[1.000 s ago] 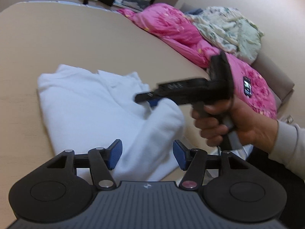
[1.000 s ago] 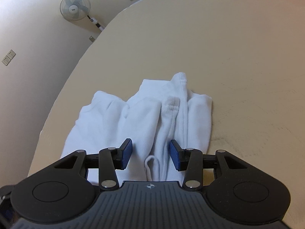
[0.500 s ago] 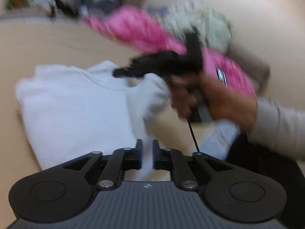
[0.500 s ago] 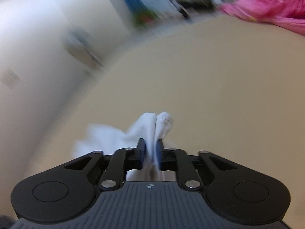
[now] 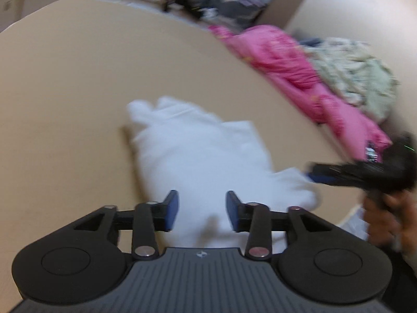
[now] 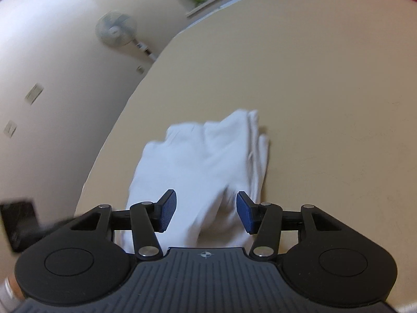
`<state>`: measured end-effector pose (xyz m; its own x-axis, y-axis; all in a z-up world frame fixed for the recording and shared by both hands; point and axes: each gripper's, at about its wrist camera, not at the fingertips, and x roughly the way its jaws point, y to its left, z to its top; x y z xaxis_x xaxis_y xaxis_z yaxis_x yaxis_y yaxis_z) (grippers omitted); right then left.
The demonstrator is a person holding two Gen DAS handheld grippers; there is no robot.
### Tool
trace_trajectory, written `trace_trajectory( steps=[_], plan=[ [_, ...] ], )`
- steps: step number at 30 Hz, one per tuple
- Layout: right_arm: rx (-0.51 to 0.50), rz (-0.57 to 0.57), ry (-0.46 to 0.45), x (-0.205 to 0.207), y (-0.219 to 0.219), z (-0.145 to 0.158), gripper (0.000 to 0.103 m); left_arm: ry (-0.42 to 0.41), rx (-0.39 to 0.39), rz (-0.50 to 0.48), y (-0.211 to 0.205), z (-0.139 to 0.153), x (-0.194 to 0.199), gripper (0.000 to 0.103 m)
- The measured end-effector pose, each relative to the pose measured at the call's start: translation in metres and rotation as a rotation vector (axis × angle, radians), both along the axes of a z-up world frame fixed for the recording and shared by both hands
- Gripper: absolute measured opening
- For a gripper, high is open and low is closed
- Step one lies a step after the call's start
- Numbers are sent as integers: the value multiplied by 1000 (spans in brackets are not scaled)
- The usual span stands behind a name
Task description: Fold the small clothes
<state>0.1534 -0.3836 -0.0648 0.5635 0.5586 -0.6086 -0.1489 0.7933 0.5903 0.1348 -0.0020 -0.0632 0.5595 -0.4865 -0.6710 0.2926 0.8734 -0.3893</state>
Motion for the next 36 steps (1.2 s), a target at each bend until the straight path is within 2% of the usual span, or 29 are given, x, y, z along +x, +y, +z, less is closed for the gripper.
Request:
trace_trajectory(
  steps=[1,3,5,6,7,10,11,13,15,17,18,19,20,22,23,25,26,28,30,33,36],
  plan=[
    [-7,12,-3,-7,3,-1,53,21,5,17,1,-2,2,57],
    [-47,40,-17,-24,13,-5,49,46,3,38,9,-7,2,58],
    [-129,90,-58,-33,23,-8,12,49,3,56,15,-6,4,58],
    [-162,102,-75,-36,26,-6,5,47,3,60,16,-6,4,58],
    [-159,96,-95,-43,23,-4,4,44,3,62,16,-4,5,59],
    [7,32,-185,-66,-2,19,4,40,-22,63,15,-1,-7,62],
    [60,30,-217,-75,-11,25,4,41,-28,59,15,-1,-10,68],
    [61,30,-213,-85,-18,23,4,42,-26,31,12,0,-15,74],
    [-11,28,-82,-80,-20,4,4,51,1,-9,7,-4,-17,75],
    [-112,30,114,-71,-21,-28,4,73,61,-41,-1,-12,-17,75],
    [-157,12,165,-69,-22,-39,5,101,125,-60,-6,-19,-17,75],
    [-171,3,175,-68,-22,-42,7,126,177,-75,-10,-25,-17,75],
    [-169,-2,159,-67,-23,-39,9,161,239,-88,-13,-34,-18,75],
    [-174,-41,75,-71,-25,-20,13,154,258,-86,-12,-34,-19,75],
    [-165,-65,21,-73,-29,-9,18,142,242,-87,-11,-29,-20,74],
    [-113,-112,-64,-73,-37,6,42,81,186,-89,-6,-14,-24,74],
    [-92,-147,-99,-72,-40,11,45,59,165,-85,-4,-9,-25,75],
    [-77,-176,-123,-64,-40,13,46,19,112,-62,0,-1,-26,75],
    [-96,-188,-111,-47,-36,8,46,11,87,-41,0,0,-25,75],
    [-138,-197,-90,-16,-28,-6,46,1,90,-15,-4,-2,-21,75],
    [-120,-221,-54,19,-14,-21,47,23,80,1,-13,-10,-10,75]
  ],
)
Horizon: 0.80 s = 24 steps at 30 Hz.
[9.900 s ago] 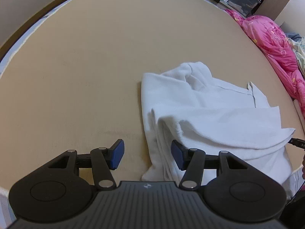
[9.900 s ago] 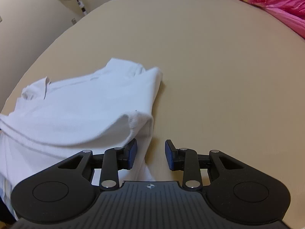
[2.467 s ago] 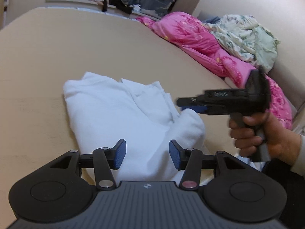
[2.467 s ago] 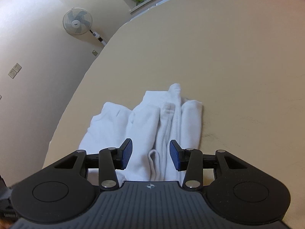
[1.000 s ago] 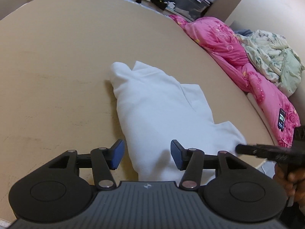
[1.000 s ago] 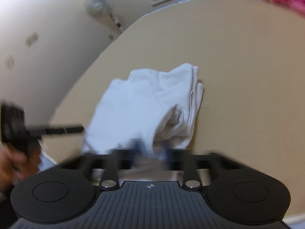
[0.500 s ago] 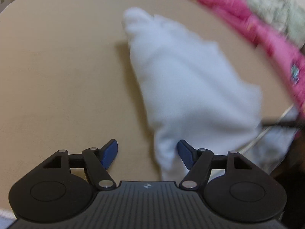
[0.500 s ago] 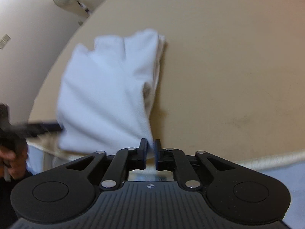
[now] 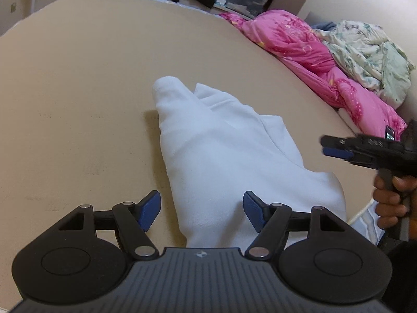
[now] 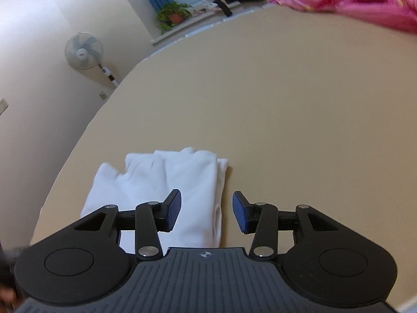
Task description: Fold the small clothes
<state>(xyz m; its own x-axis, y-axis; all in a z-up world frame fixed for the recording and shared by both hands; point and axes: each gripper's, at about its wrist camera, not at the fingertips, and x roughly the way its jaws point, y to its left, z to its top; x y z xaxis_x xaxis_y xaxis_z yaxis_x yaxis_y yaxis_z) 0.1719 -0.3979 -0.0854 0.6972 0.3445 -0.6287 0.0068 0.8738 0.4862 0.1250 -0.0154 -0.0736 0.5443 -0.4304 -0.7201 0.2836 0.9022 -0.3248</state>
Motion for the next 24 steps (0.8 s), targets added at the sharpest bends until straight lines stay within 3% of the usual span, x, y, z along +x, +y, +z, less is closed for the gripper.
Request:
trace_trajectory(
  steps=[7,8,9,10,13,14,17,19,20,22,24],
  plan=[
    [12,-13,77,59,18,-37,45,45,-18,17,-5,-11,15,75],
    [25,-10,91,65,19,-42,38,52,-11,16,-5,-13,16,75],
    [46,2,85,70,20,-44,3,59,-2,15,-6,-15,17,75],
    [59,-2,60,71,19,-41,3,66,6,15,-7,-17,19,75],
    [168,-99,-132,58,10,-12,2,87,2,17,-7,-22,23,76],
    [142,-120,-153,56,11,-8,2,89,-1,14,-8,-23,23,77],
    [-59,-116,17,72,25,-35,3,105,23,-3,-14,-29,26,78],
    [-118,-104,80,75,32,-48,7,107,34,-6,-15,-30,26,78],
    [-145,-117,72,73,34,-44,12,109,31,-5,-14,-29,27,78],
    [-203,-140,18,65,38,-29,33,115,25,0,-12,-29,27,78],
    [-250,-151,-58,49,41,-8,47,108,35,-4,-13,-27,27,78]
  ],
)
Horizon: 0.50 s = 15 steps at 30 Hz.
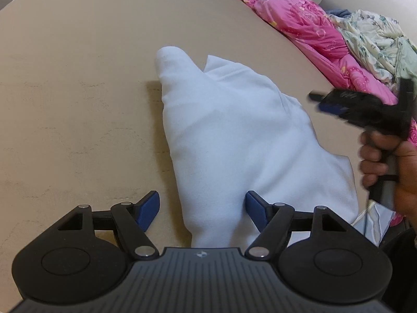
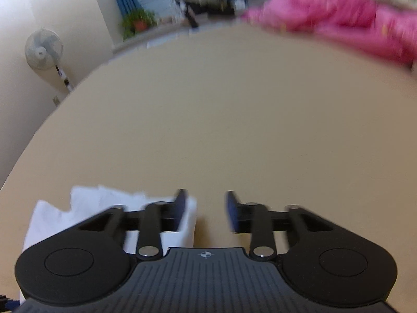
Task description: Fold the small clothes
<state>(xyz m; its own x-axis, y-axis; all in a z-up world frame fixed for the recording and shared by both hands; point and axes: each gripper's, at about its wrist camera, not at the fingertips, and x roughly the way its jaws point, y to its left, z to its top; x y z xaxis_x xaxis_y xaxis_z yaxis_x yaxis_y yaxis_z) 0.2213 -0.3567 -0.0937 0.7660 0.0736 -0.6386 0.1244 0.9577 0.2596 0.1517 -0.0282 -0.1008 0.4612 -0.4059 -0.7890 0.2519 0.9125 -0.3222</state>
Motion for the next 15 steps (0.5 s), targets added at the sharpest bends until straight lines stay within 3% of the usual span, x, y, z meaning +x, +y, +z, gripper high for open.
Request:
trace_trajectory(
  steps=[3,6,8,11,13,14,15],
  plan=[
    [16,113,-54,-23,10,25,47,-16,23,-12,-4,3,-3,78],
    [9,261,-42,-49,27,40,46,-16,28,-11,-7,4,-5,78],
    [-52,347,-8,-69,42,40,46,-21,36,-12,-8,6,-7,78],
    [-176,416,72,-91,61,28,46,-27,48,-14,-9,6,-9,78],
    [-300,437,196,-97,69,1,46,-28,52,-15,-9,5,-10,78],
    [-331,447,286,-97,71,-17,48,-27,53,-15,-8,5,-11,79],
    [-326,444,317,-94,72,-24,52,-26,54,-18,-8,4,-11,79]
  ],
)
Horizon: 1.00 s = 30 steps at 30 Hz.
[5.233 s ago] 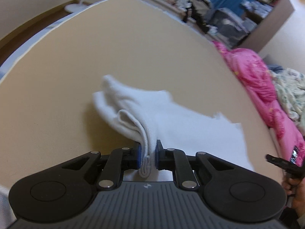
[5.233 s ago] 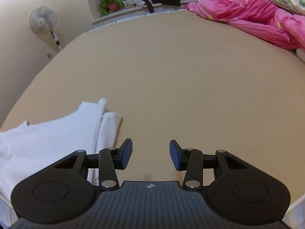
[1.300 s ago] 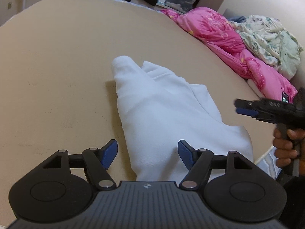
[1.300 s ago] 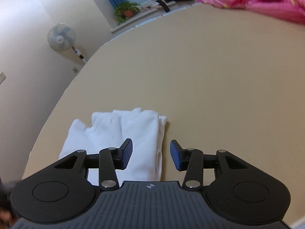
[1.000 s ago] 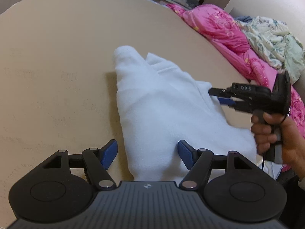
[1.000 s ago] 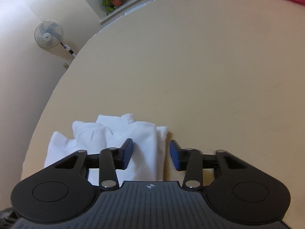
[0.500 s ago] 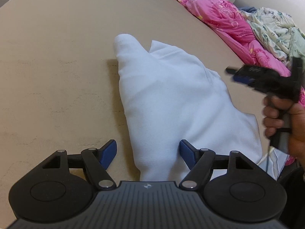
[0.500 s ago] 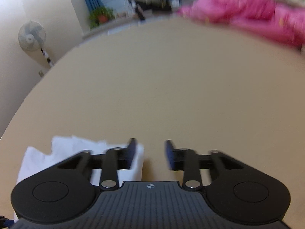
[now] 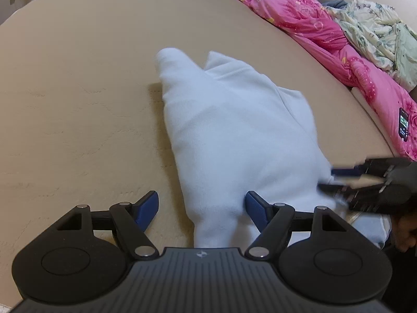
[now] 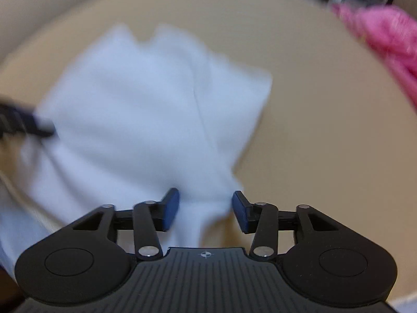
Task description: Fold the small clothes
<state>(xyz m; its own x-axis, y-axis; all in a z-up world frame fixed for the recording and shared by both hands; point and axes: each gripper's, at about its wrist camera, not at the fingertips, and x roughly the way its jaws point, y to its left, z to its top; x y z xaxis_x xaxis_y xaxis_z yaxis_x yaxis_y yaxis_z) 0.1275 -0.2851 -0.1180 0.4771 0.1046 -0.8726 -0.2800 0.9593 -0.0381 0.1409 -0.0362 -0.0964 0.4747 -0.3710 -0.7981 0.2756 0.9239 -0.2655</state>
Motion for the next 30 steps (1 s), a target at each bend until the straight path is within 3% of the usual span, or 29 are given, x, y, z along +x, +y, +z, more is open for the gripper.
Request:
trace_trajectory(
  steps=[4,8,10,13,16,21,27,30],
  plan=[
    [100,-42,-78,-3,-20,16,54,-2,-18,18,2,4,3,79],
    [224,-162,-136,3,-43,25,58,-6,-113,73,12,9,9,79],
    [281,-223,-134,17,-55,24,65,-3,-160,104,15,11,14,81],
    [372,-274,-54,30,-58,12,66,25,-229,146,19,8,27,81],
    [390,-298,-13,41,-55,1,66,67,-290,176,21,-1,42,81],
    [441,-324,17,48,-56,-4,66,98,-298,203,17,-22,64,81],
    [452,-325,13,51,-52,-7,64,41,-319,232,8,-26,71,80],
    [457,-320,-2,50,-50,-6,53,19,-304,228,0,-27,71,66]
  ],
)
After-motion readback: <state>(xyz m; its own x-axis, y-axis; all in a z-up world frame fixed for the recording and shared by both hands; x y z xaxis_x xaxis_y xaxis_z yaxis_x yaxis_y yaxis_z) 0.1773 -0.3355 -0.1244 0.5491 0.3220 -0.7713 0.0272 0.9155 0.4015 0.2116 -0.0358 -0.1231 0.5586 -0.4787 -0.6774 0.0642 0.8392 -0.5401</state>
